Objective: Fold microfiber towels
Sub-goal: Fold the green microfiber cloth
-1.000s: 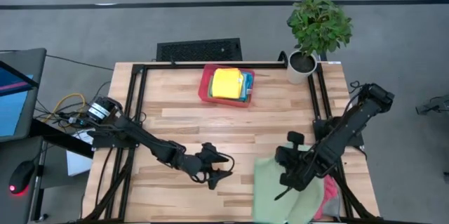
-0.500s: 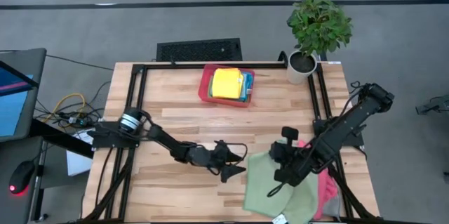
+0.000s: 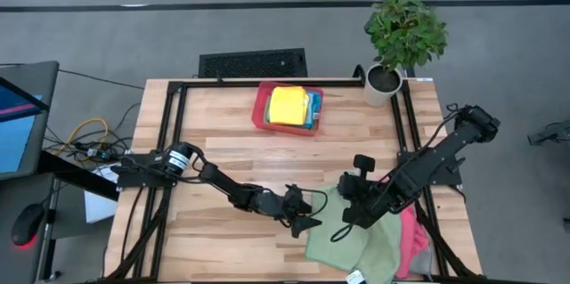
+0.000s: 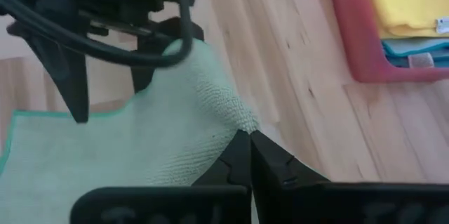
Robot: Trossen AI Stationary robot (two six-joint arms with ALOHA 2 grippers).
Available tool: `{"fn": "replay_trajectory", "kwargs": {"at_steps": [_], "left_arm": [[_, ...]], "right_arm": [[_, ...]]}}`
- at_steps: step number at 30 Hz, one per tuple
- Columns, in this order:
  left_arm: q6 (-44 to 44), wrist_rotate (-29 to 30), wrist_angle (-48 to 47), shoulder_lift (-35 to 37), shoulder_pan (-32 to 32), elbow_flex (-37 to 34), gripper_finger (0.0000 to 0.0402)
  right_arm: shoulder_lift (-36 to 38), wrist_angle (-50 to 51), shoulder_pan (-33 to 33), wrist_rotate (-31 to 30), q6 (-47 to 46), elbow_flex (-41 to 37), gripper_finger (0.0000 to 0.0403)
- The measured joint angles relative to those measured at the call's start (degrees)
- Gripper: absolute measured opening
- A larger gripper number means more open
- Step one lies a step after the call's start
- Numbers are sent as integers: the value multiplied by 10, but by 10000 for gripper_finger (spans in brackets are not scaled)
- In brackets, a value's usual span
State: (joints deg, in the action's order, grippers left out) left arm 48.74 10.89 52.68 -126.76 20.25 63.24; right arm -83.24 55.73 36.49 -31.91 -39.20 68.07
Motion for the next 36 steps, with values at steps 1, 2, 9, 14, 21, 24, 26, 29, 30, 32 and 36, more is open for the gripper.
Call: {"fn": "replay_trajectory", "kwargs": {"at_steps": [1, 2, 9, 14, 21, 24, 26, 29, 30, 32, 36], "left_arm": [[3, 1, -7, 0, -1, 4, 251], [4, 3, -17, 0, -3, 7, 234], [-19, -11, -17, 0, -7, 16, 52], [25, -118, -28, 4, -11, 16, 8], [119, -244, -32, 35, 0, -4, 1], [125, -241, -49, 73, 5, -30, 1], [123, -226, -78, 111, 8, -51, 0], [104, -194, -147, 180, 13, -80, 0], [96, -177, -179, 201, 16, -86, 0], [79, -141, -256, 244, 23, -92, 0], [58, -75, -375, 308, 37, -93, 0]], "right_arm": [[0, -4, 0, 0, 2, 0, 22], [0, -9, 0, 0, 4, 0, 23], [0, -9, 5, 0, 4, 0, 38], [0, 36, 9, 1, -41, 0, 55], [0, 139, 68, 3, -183, 0, 115], [0, 169, 108, 4, -258, 0, 149], [0, 179, 136, 4, -328, -1, 168], [0, 164, 170, 5, -449, -17, 189], [0, 150, 181, 5, -491, -27, 194], [-7, 138, 197, 19, -563, -46, 200], [-30, 137, 219, 78, -683, -84, 203]]}}
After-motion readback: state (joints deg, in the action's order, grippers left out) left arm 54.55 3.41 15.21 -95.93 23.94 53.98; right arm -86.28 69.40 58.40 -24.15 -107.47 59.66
